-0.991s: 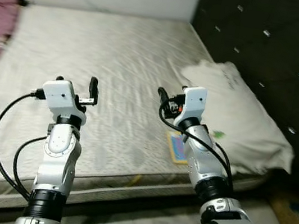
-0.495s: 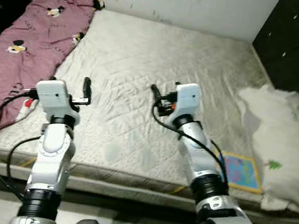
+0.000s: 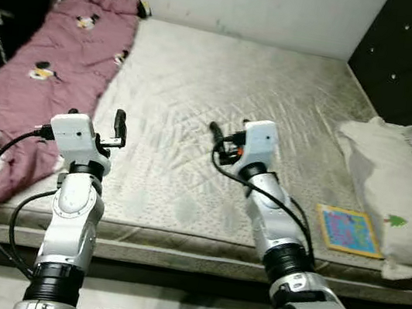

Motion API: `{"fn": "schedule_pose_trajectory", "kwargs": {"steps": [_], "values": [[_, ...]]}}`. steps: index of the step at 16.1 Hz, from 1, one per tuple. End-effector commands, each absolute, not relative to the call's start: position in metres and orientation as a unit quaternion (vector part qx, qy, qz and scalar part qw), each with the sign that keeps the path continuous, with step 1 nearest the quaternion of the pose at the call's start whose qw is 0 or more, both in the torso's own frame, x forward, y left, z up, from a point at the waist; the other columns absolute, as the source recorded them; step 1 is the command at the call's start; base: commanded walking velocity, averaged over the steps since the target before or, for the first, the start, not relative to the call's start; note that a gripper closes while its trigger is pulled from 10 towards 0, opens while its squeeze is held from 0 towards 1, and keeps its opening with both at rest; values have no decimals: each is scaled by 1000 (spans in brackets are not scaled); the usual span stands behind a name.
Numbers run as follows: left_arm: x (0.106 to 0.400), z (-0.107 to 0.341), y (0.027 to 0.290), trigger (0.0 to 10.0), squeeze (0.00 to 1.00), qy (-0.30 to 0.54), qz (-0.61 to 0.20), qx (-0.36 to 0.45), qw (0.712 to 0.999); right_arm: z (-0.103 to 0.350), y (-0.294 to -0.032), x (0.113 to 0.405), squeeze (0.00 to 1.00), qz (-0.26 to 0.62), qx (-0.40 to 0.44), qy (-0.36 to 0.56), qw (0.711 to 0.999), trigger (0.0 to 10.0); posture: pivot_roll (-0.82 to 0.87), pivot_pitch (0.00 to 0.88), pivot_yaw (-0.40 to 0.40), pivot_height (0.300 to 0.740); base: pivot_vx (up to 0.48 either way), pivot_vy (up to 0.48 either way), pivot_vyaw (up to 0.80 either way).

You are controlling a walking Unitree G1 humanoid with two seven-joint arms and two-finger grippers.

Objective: Clean up the room

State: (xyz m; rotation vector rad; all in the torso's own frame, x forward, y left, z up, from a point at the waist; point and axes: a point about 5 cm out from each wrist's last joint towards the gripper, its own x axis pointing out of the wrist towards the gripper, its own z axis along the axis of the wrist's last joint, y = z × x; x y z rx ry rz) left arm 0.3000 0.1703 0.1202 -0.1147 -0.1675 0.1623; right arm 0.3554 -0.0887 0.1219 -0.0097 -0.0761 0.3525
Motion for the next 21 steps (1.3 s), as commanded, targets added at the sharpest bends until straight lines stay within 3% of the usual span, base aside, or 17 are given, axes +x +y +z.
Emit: {"fn": "schedule_pose_trajectory", "kwargs": {"steps": [1,5,8,10,15,18,21], "values": [[293,120,175,10000,0,-94,95,-35,990,123,-105,355,0,148,-2,-44,988,10000,67,0,-40,740,0,0,0],[257,107,200,10000,0,-72,112,-8,991,116,-133,335,0,126,-7,-56,990,10000,57,0,-35,740,0,0,0],[222,96,201,10000,0,-49,94,31,994,103,-159,319,0,104,-19,-30,994,10000,75,0,-64,740,0,0,0],[198,89,196,10000,0,-28,88,37,995,97,-164,302,0,109,-18,-13,994,10000,75,0,-77,740,0,0,0],[202,87,175,10000,0,-14,66,19,998,88,-165,277,0,104,-26,17,994,10000,11,0,-66,740,0,0,0],[211,92,160,10000,0,-15,33,-1,999,89,-173,268,0,82,-25,22,996,10000,-24,0,-17,740,0,0,-656],[214,85,139,10000,0,8,1,-23,1000,96,-183,255,0,60,-31,19,998,10000,-99,0,85,740,0,0,-210]]}}
